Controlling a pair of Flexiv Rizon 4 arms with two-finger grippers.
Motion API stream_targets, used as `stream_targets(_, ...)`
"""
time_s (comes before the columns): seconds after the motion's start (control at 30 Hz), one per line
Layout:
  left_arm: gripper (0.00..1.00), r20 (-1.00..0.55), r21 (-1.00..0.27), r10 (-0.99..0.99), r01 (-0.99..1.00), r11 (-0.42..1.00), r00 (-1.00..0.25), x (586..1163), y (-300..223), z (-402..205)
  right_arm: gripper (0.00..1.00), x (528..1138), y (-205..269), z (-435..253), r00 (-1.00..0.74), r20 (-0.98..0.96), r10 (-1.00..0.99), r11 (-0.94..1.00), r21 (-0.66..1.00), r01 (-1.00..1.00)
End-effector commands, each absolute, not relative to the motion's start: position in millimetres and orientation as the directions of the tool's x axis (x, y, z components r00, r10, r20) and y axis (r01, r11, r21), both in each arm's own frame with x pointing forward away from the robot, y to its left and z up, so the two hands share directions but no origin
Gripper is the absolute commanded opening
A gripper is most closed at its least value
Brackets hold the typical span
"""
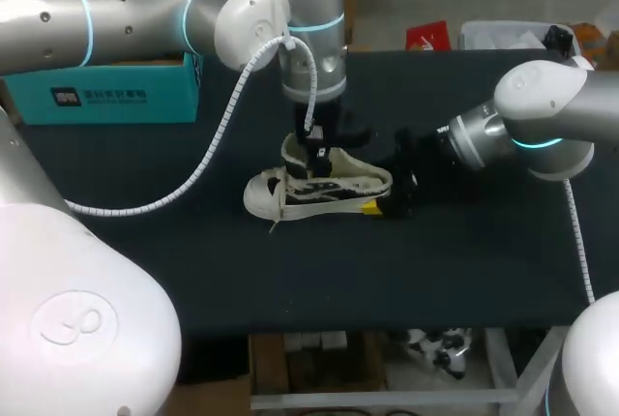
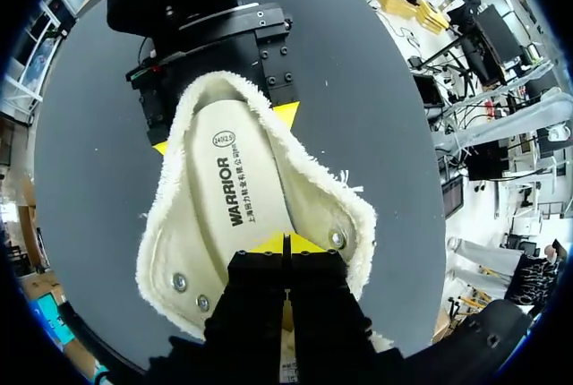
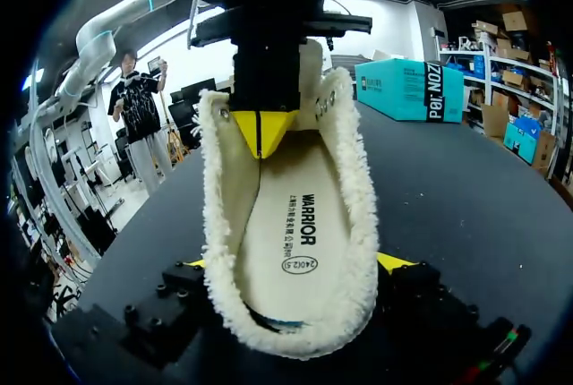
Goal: Open the shoe tongue, take the insole out of the shoe, put the insole back into the shoe, and pack the shoe into the shoebox
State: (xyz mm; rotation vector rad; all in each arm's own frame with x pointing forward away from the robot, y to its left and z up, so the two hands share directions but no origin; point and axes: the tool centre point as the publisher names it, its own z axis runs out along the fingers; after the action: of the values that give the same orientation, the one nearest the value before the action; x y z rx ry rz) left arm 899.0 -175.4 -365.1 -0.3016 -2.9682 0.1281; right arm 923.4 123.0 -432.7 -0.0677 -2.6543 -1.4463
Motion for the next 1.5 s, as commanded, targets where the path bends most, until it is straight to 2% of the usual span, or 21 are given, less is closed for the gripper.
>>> stream_targets(0.03, 0.00, 0.124, -0.106, 0.208, 0.196, 0.975, -0.970, 885.5, -174.2, -370.4, 0.00, 922.1, 122.5, -440.6, -0.992, 0.126, -0.020, 0.540, 0.836, 0.096)
stream_targets(0.33, 0.00, 0.077, -0.063, 0.124, 0.119, 0.991, -0.989, 881.7, -170.9, -389.4, 0.00, 922.1, 122.5, -440.6, -0.992, 0.126, -0.020, 0.540, 0.836, 0.096)
stream_targets(0.6, 0.00, 0.054, -0.086, 0.051, 0.047, 0.995, -0.997, 892.9, -166.2, -405.7, 0.00, 922.1, 122.5, -440.6, -0.992, 0.126, -0.020, 0.540, 0.836, 0.096)
stream_targets(1.03, 0.00, 0.052, -0.083, 0.074, 0.070, 0.994, -0.996, 886.2, -171.9, -403.9, 0.00, 922.1, 122.5, -440.6, -0.992, 0.126, -0.020, 0.540, 0.836, 0.096)
stream_targets(1.1, 0.09, 0.041, -0.083, 0.071, 0.067, 0.994, -0.997, 885.2, -172.7, -402.5, 0.00, 922.1, 122.5, -440.6, -0.992, 0.126, -0.020, 0.540, 0.836, 0.096)
stream_targets(1.27, 0.13, 0.026, -0.081, 0.067, 0.065, 0.995, -0.997, 884.2, -175.1, -401.3, 0.00, 922.1, 122.5, -440.6, -0.992, 0.126, -0.020, 0.540, 0.836, 0.096)
stream_targets(1.47, 0.30, 0.019, -0.079, 0.052, 0.051, 0.996, -0.998, 886.4, -176.0, -400.2, 0.00, 922.1, 122.5, -440.6, -0.992, 0.126, -0.020, 0.540, 0.836, 0.096)
stream_targets(1.5, 0.29, 0.017, -0.076, 0.045, 0.044, 0.996, -0.999, 886.4, -175.8, -400.1, 0.00, 922.1, 122.5, -440.6, -0.992, 0.126, -0.020, 0.540, 0.836, 0.096)
